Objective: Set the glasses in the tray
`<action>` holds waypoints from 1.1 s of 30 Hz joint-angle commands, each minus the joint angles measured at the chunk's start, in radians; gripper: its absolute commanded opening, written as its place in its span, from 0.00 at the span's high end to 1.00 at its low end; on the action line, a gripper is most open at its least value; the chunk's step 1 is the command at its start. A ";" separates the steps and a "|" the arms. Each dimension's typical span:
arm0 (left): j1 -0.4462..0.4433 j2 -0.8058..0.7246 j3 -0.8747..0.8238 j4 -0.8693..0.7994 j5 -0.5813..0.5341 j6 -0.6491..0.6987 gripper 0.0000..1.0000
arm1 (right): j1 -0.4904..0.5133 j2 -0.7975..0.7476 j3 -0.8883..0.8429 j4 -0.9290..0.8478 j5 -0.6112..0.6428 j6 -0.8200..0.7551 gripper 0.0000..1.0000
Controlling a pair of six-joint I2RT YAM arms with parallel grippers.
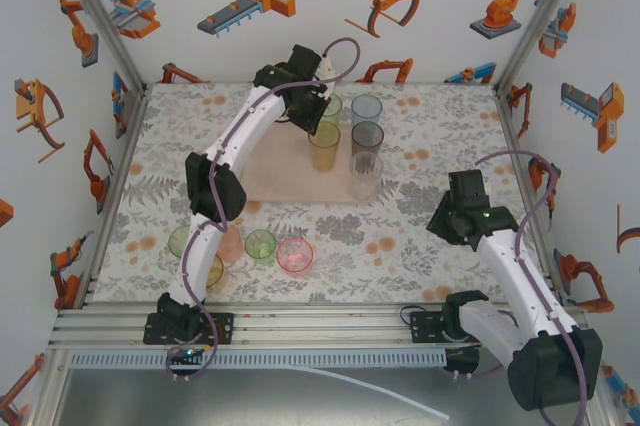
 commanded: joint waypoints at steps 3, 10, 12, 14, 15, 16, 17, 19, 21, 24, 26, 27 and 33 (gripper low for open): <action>0.006 0.020 0.037 -0.015 0.007 -0.008 0.74 | -0.008 0.002 -0.010 0.013 -0.004 0.004 0.65; 0.008 0.007 0.036 -0.019 0.001 -0.002 0.71 | -0.008 0.003 -0.012 0.016 -0.006 0.005 0.65; 0.007 0.002 0.036 -0.017 -0.002 0.001 0.71 | -0.008 0.003 -0.010 0.018 -0.006 0.004 0.65; 0.007 -0.005 0.036 -0.018 -0.005 0.005 0.69 | -0.008 0.004 -0.010 0.018 -0.006 0.004 0.65; 0.007 -0.008 0.036 -0.018 -0.008 0.006 0.68 | -0.008 0.003 -0.009 0.018 -0.006 0.004 0.65; 0.007 -0.012 0.035 -0.017 -0.010 0.008 0.67 | -0.008 0.002 -0.009 0.018 -0.006 0.005 0.65; 0.007 -0.018 0.034 -0.019 -0.010 0.011 0.65 | -0.008 0.003 -0.008 0.017 -0.006 0.004 0.65; 0.007 -0.029 0.031 -0.020 -0.013 0.012 0.65 | -0.008 0.003 -0.005 0.018 -0.006 0.003 0.65; 0.007 -0.039 0.030 -0.019 -0.017 0.014 0.63 | -0.008 0.004 -0.004 0.018 -0.008 0.002 0.65; 0.008 -0.051 0.030 -0.019 -0.019 0.016 0.60 | -0.008 0.004 -0.002 0.019 -0.008 0.002 0.65; 0.007 -0.060 0.028 -0.021 -0.020 0.016 0.58 | -0.008 0.006 -0.002 0.020 -0.010 0.001 0.65; 0.007 -0.063 0.025 -0.020 -0.021 0.016 0.56 | -0.008 0.006 -0.001 0.019 -0.011 0.002 0.65; 0.007 -0.087 0.022 -0.031 -0.020 0.022 0.51 | -0.008 0.006 0.006 0.019 -0.012 0.000 0.65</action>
